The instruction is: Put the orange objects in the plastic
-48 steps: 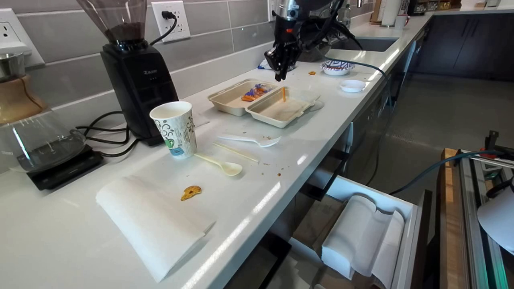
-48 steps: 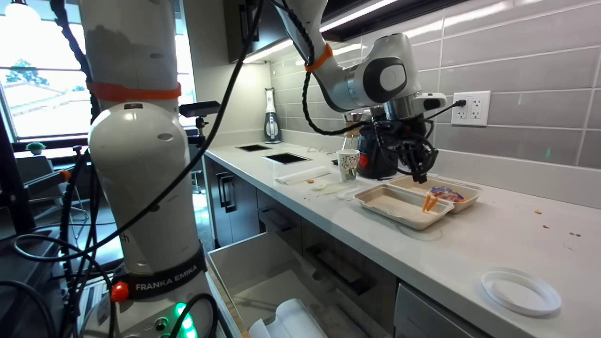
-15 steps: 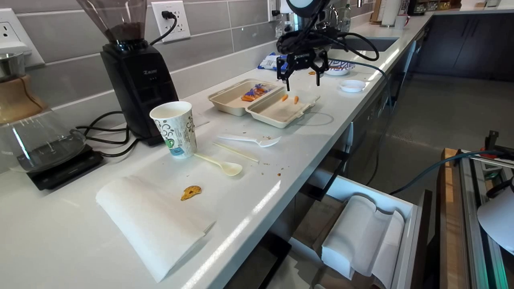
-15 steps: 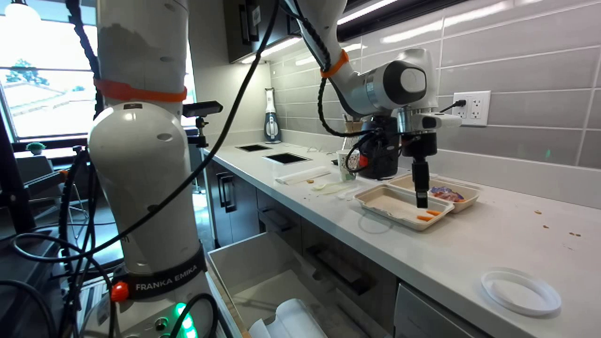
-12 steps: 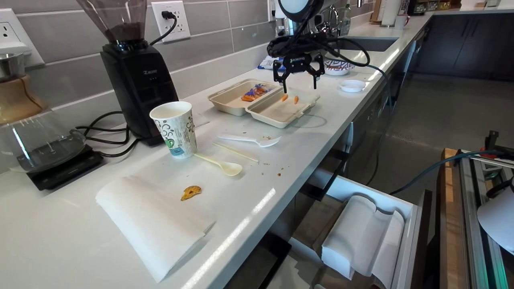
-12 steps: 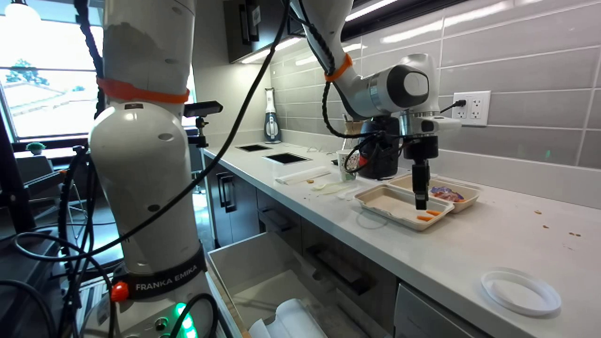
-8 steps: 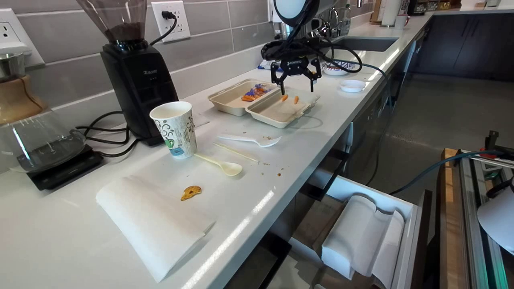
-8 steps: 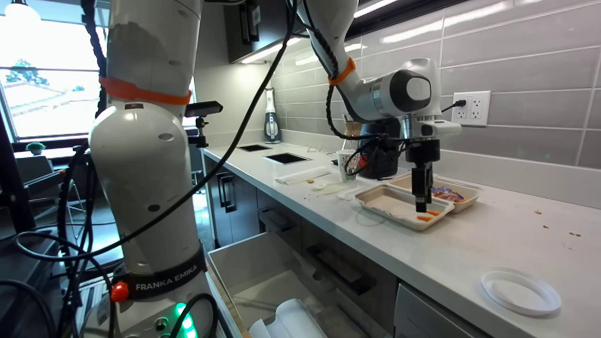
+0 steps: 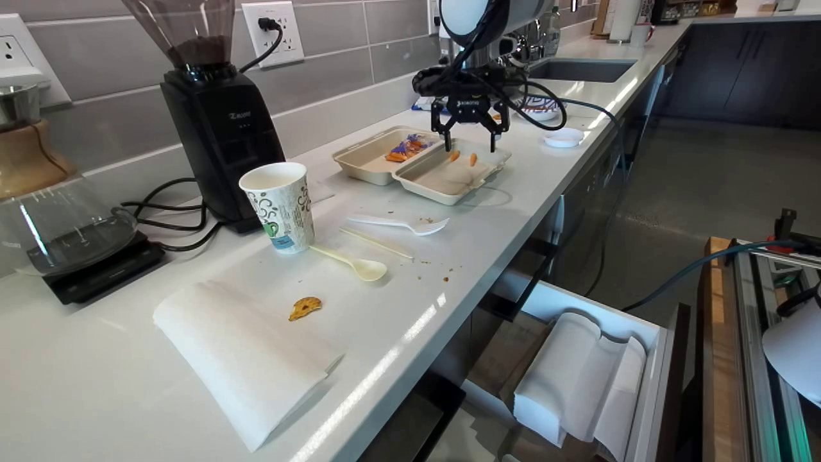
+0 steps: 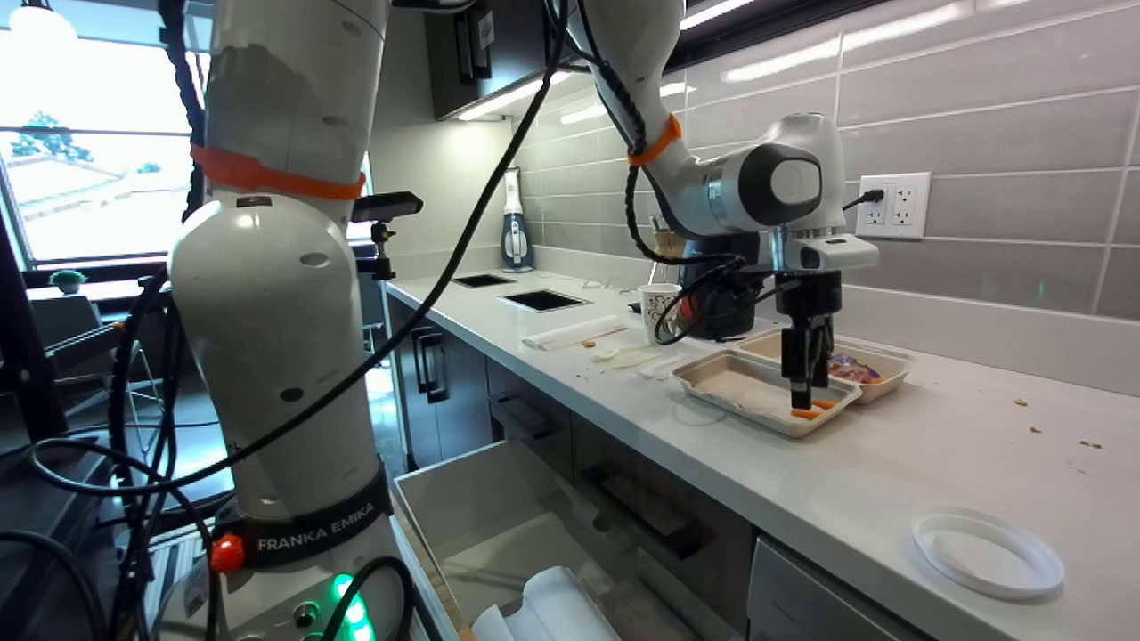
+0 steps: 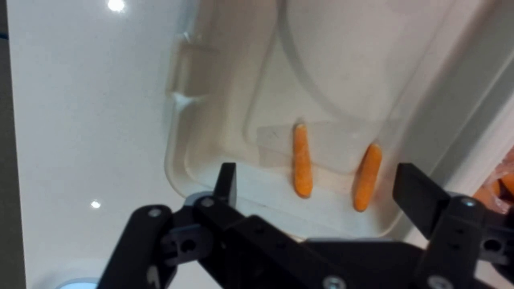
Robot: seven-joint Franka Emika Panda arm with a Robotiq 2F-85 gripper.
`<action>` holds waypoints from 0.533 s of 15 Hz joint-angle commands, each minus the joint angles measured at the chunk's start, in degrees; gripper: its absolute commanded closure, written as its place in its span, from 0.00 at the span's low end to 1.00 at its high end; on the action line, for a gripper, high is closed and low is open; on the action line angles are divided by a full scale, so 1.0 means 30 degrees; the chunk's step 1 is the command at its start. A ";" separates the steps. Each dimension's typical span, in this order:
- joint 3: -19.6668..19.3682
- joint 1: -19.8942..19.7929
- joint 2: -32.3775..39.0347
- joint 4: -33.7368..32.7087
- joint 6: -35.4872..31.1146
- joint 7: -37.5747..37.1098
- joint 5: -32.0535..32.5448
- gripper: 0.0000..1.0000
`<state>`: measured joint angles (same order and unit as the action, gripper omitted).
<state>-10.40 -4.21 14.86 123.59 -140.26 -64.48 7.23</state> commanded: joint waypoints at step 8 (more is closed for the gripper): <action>-0.0243 0.0072 0.0486 0.0446 -0.1221 -0.0220 -0.1142 0.00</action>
<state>-11.13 -4.20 15.59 124.39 -141.20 -64.81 5.79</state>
